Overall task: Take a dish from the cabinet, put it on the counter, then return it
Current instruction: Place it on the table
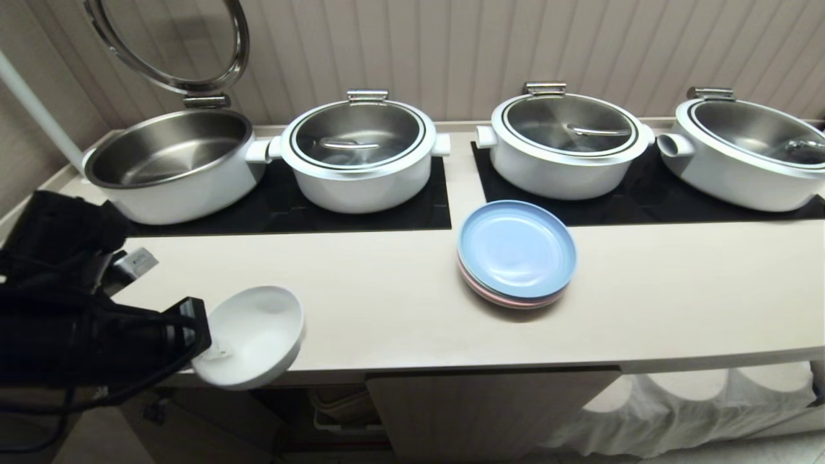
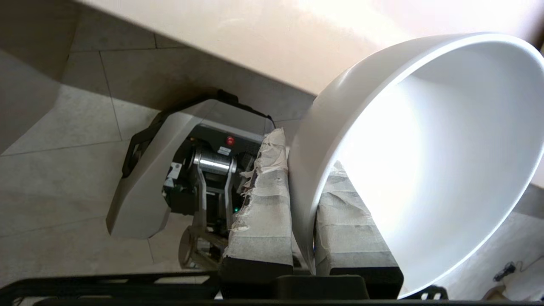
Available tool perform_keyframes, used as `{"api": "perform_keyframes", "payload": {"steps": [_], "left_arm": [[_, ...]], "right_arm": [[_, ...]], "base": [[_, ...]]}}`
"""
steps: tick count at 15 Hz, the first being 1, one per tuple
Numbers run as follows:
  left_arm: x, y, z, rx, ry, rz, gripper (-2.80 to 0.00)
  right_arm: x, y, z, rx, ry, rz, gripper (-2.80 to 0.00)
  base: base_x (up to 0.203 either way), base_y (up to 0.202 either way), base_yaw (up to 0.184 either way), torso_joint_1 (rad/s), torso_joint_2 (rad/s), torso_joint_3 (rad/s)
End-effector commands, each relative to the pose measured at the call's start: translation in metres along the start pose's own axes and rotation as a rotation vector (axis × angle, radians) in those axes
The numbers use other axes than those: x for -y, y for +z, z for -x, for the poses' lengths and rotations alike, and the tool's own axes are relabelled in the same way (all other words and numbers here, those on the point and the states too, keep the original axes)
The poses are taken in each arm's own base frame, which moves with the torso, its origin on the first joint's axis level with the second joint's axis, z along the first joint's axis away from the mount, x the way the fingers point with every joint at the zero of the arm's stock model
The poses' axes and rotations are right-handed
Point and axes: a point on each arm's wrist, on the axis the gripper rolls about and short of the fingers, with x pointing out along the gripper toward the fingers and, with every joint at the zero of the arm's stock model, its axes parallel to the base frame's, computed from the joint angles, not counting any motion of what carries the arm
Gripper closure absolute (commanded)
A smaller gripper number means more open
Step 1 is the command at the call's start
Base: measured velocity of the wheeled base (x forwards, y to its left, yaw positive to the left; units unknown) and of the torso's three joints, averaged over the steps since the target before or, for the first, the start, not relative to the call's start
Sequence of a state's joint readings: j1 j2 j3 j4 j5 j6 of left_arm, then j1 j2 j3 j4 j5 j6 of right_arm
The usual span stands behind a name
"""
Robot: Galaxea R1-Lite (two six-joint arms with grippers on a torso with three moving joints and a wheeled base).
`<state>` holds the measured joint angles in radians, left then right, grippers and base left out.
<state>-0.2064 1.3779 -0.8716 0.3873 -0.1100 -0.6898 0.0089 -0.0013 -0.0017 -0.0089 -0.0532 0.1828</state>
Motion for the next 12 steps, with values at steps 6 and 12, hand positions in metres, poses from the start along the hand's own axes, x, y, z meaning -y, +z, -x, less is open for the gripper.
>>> {"api": "perform_keyframes", "payload": {"steps": [6,12], "left_arm": [[0.010,0.036,-0.056,-0.029,0.055,0.038,0.00],[0.016,0.062,-0.090,-0.023,0.068,0.052,0.00]], "right_arm": [[0.000,0.000,0.000,-0.001,0.000,-0.001,0.00],[0.000,0.000,0.000,-0.001,0.000,-0.001,0.00]], "base": [[0.000,0.000,0.000,0.000,0.00,0.000],[0.000,0.000,0.000,0.000,0.00,0.000]]}}
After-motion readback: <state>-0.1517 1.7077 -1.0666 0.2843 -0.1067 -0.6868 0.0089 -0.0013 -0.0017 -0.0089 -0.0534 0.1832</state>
